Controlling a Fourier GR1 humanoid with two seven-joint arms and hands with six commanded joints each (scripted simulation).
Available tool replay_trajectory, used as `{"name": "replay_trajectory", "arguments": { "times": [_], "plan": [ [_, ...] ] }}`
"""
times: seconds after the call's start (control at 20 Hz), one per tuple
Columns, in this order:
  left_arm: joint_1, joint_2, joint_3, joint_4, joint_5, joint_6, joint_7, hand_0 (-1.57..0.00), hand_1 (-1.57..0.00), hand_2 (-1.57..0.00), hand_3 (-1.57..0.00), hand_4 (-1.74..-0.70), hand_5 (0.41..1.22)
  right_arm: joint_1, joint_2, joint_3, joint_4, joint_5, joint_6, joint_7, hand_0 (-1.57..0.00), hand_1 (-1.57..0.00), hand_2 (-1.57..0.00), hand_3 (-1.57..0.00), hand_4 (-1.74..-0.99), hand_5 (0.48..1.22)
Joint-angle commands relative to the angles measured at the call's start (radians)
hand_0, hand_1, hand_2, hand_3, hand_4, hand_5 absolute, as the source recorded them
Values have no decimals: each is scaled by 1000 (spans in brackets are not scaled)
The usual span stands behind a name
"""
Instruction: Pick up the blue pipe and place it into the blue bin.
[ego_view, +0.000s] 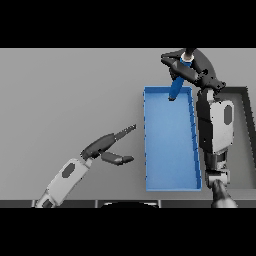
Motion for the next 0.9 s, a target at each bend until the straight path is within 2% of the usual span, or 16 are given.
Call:
{"name": "replay_trajectory", "arguments": {
  "times": [0.0, 0.1, 0.2, 0.35, 0.45, 0.5, 0.65, 0.75, 0.8, 0.85],
  "plan": [
    [4, 0, 0, -2, 3, -1, -6, 1, 1, 1, 1, -828, 462, 28, 4, -6, -2, 8, -4, 11, -1571, -1571, -1571, -1571, -1499, 1221],
    [14, 6, -2, -12, 7, -5, -2, 1, 1, 1, 1, -827, 464, 103, 12, -13, -14, 41, -20, 48, -1571, -1571, -1571, -1571, -1499, 1221],
    [19, 2, -8, -13, 1, -3, -10, 1, 1, 1, 1, -825, 468, 179, 26, -1, -26, 77, -51, 57, -1571, -1571, -1571, -1571, -1499, 1221],
    [31, 5, -13, -29, -1, 2, -1, 1, 1, 1, 1, -829, 470, 266, -20, 57, 12, 84, -146, 57, -1571, -1571, -1571, -1571, -1499, 1221],
    [35, 4, -16, -28, -10, 9, -3, 1, 1, 1, 1, -826, 470, 316, -72, 141, 19, 33, -195, 57, -1571, -1571, -1571, -1080, -1586, 1221],
    [38, 5, -16, -29, -11, 9, -5, 1, 1, 1, 1, -827, 471, 341, -91, 182, 17, 18, -210, 57, -1571, -1571, -1571, -1178, -1569, 1221],
    [25, -3, -14, -28, 0, 8, 15, 1, 1, 1, 1, -826, 475, 391, -178, 340, 24, -65, -298, 57, -1571, -1571, -1571, -693, -1653, 1205],
    [22, -1, -12, -27, 3, 4, 18, 1, 1, 1, 1, -827, 474, 393, -259, 477, 43, -180, -400, 57, -1571, -1571, -1571, -1009, -1583, 1199],
    [24, -2, -14, -23, -2, 6, 13, 1, 1, 1, 1, -829, 474, 378, -299, 542, 64, -269, -460, 57, -1465, -1382, -1333, -807, -1534, 1190],
    [25, -13, -22, -25, -5, 9, 18, 1, 1, 1, 1, -830, 476, 359, -326, 615, 78, -337, -490, 57, -1172, -1106, -1066, -646, -1477, 1178]
  ]
}}
